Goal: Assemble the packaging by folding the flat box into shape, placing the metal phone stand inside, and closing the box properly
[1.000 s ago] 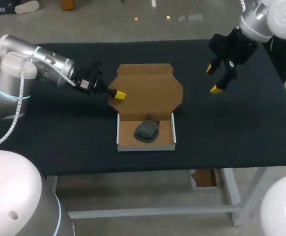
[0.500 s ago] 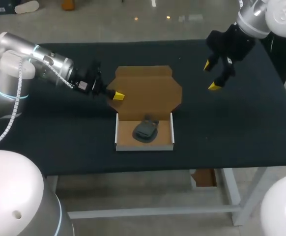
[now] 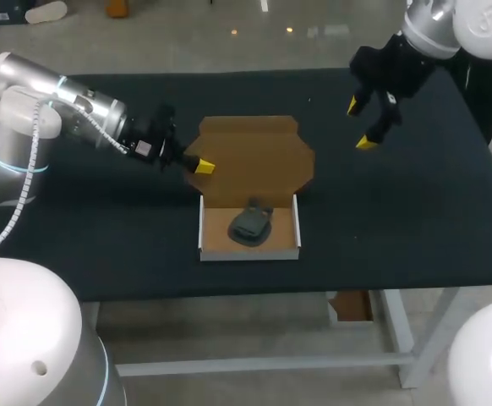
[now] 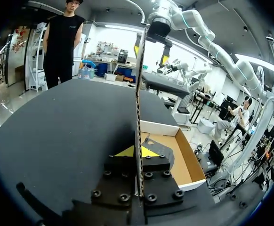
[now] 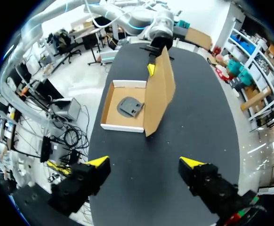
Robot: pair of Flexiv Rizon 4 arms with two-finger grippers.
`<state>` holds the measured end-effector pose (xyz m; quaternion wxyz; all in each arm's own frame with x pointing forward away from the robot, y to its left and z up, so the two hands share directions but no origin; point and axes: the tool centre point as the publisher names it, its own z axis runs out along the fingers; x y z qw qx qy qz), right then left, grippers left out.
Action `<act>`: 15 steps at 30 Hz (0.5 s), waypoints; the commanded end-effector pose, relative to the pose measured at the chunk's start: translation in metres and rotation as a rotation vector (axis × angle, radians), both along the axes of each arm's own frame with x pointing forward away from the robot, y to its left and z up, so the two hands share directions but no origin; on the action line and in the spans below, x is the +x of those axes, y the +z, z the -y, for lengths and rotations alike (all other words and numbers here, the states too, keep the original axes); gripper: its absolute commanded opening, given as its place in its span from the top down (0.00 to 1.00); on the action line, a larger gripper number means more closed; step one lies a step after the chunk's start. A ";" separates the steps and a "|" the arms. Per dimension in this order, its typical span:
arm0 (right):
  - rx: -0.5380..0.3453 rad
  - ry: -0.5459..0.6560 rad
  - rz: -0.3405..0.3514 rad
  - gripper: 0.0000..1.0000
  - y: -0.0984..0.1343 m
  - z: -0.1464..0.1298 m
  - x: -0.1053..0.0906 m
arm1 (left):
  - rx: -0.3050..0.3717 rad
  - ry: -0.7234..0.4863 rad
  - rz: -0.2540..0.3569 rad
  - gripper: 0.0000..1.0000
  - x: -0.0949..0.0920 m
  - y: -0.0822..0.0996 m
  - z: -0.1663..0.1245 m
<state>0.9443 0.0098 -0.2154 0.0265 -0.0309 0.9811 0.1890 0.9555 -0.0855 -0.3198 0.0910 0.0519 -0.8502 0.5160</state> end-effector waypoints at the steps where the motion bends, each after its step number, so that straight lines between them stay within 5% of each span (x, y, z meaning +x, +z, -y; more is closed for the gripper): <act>1: -0.028 0.006 -0.008 0.00 0.011 -0.006 0.003 | 0.002 0.000 0.000 1.00 -0.001 0.000 0.000; 15: -0.075 0.058 -0.001 0.00 0.027 -0.033 0.015 | 0.010 0.021 0.026 1.00 -0.003 0.001 -0.001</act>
